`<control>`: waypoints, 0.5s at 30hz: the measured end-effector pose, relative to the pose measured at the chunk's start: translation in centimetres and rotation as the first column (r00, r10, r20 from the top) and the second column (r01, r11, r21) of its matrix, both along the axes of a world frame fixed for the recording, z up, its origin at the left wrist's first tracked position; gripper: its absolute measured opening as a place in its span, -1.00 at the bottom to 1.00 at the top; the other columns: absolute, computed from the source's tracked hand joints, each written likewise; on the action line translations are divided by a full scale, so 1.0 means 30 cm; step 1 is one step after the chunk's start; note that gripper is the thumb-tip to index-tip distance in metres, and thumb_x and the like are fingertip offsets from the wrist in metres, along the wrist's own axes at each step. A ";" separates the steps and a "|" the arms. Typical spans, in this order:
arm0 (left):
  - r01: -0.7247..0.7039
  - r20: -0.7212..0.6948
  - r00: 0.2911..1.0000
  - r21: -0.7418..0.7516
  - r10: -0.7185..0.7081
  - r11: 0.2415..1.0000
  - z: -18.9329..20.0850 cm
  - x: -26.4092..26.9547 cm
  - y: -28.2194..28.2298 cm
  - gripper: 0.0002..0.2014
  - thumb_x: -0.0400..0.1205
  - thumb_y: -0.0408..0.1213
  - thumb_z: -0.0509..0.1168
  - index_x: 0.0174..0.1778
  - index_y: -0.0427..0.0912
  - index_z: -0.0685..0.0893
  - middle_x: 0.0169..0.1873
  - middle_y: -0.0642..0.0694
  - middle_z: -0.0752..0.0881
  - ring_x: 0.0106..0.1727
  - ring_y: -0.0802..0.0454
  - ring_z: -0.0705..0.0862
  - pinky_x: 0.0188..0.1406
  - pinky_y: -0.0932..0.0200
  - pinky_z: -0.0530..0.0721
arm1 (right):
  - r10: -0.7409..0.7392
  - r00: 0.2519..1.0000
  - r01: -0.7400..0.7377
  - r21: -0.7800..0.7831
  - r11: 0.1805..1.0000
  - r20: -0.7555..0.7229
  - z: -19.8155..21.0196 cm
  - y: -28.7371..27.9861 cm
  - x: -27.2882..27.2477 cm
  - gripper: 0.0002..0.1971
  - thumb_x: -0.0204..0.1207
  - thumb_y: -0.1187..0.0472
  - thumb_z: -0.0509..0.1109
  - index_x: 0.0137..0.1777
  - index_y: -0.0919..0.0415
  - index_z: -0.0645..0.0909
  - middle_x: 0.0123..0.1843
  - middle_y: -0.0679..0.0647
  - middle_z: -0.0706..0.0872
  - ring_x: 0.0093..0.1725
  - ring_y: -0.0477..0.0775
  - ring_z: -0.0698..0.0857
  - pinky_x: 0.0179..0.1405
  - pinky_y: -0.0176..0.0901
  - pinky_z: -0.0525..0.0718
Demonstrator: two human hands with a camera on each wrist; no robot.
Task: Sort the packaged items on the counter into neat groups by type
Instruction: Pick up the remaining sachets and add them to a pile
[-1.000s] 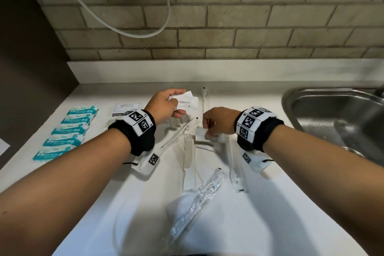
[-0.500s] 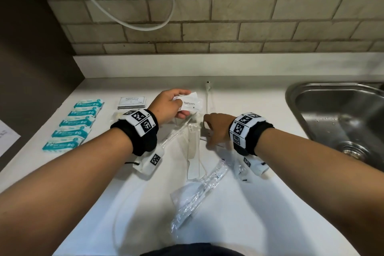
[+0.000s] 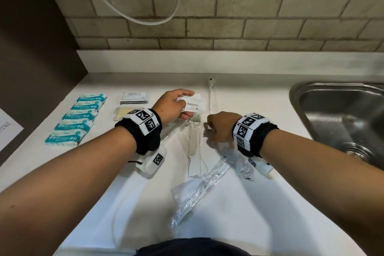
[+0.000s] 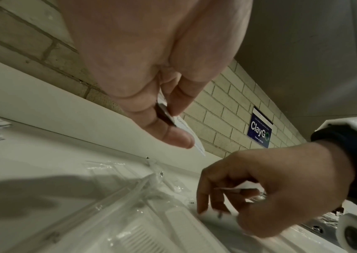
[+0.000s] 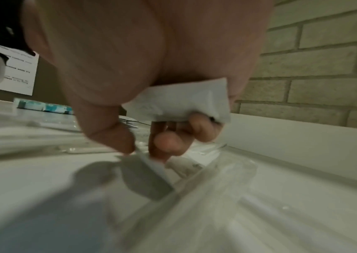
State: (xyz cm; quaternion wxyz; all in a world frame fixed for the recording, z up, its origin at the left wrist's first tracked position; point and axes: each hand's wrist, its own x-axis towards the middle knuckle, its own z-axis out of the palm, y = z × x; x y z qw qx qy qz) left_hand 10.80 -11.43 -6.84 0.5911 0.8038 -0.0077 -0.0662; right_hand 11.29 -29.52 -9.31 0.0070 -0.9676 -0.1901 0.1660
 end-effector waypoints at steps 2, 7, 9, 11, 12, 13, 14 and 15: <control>0.003 0.001 1.000 -0.002 -0.003 1.000 0.002 0.003 -0.001 -0.55 0.67 -0.61 0.01 0.37 -0.20 0.60 0.11 -0.34 0.69 -0.26 -0.06 0.78 -0.19 0.19 0.80 | -0.019 0.999 0.019 0.003 1.000 0.038 0.011 0.001 0.002 -0.63 0.43 -0.16 0.37 0.04 0.10 0.51 -0.13 0.00 0.63 -0.13 0.13 0.65 -0.10 -0.06 0.67; 0.009 -0.006 1.000 0.000 -0.009 1.000 0.004 0.016 -0.003 -0.55 0.67 -0.60 0.02 0.34 -0.16 0.62 0.05 -0.37 0.72 -0.19 -0.16 0.78 0.09 -0.11 0.77 | -0.118 0.987 0.124 0.054 0.991 -0.107 0.020 0.026 0.018 -0.64 0.61 -0.03 0.25 -0.35 0.15 0.56 -0.26 0.08 0.73 -0.17 0.14 0.71 -0.04 -0.05 0.69; 0.009 -0.005 1.000 -0.004 -0.009 1.000 0.007 0.020 -0.003 -0.56 0.67 -0.60 0.02 0.33 -0.16 0.62 0.02 -0.36 0.73 -0.22 -0.13 0.78 0.10 -0.13 0.76 | -0.108 0.989 0.115 0.062 0.991 -0.105 0.028 0.026 0.020 -0.63 0.62 -0.02 0.26 -0.39 0.13 0.58 -0.28 0.05 0.72 -0.17 0.13 0.71 -0.04 -0.08 0.67; 0.009 -0.003 1.000 -0.007 -0.009 1.000 0.008 0.022 -0.001 -0.56 0.67 -0.60 0.02 0.33 -0.15 0.62 0.02 -0.34 0.73 -0.23 -0.11 0.78 0.07 -0.09 0.77 | -0.054 0.996 0.057 0.054 0.997 -0.068 0.043 0.018 0.018 -0.78 0.59 0.01 0.31 -0.12 0.15 0.64 -0.11 0.05 0.69 -0.08 0.10 0.65 -0.06 -0.12 0.59; 0.009 -0.001 1.000 -0.004 -0.010 1.000 0.009 0.022 0.001 -0.56 0.67 -0.60 0.02 0.33 -0.16 0.62 0.03 -0.33 0.73 -0.22 -0.11 0.79 0.05 -0.06 0.78 | -0.008 0.996 0.013 0.060 0.998 -0.085 0.051 0.011 0.018 -0.83 0.55 0.08 0.38 0.04 0.14 0.65 -0.02 0.06 0.67 -0.03 0.09 0.63 -0.04 -0.12 0.57; 0.009 -0.001 1.000 -0.006 -0.009 1.000 0.006 0.023 0.002 -0.56 0.67 -0.60 0.02 0.33 -0.17 0.62 0.03 -0.33 0.73 -0.21 -0.12 0.79 0.04 -0.05 0.78 | 0.048 0.992 -0.041 0.059 0.997 -0.119 0.056 0.004 0.019 -0.75 0.48 0.19 0.44 0.16 0.12 0.66 0.05 0.06 0.65 0.02 0.09 0.64 0.00 -0.11 0.60; 0.007 -0.003 1.000 -0.007 -0.007 1.000 0.004 0.023 0.004 -0.56 0.67 -0.61 0.02 0.33 -0.17 0.61 0.03 -0.34 0.72 -0.22 -0.11 0.79 0.05 -0.07 0.77 | 0.100 0.982 -0.091 0.065 0.994 -0.159 0.060 -0.001 0.018 -0.61 0.42 0.31 0.48 0.25 0.08 0.65 0.08 0.05 0.63 0.09 0.10 0.65 0.07 -0.08 0.65; 0.004 -0.006 1.000 -0.012 -0.004 1.000 0.000 0.023 0.005 -0.56 0.67 -0.61 0.02 0.34 -0.18 0.61 0.04 -0.34 0.72 -0.24 -0.10 0.78 0.07 -0.09 0.76 | 0.123 0.973 -0.112 0.066 0.992 -0.195 0.058 -0.008 0.020 -0.50 0.37 0.39 0.49 0.31 0.05 0.64 0.06 -0.01 0.61 0.15 0.10 0.66 0.15 -0.06 0.68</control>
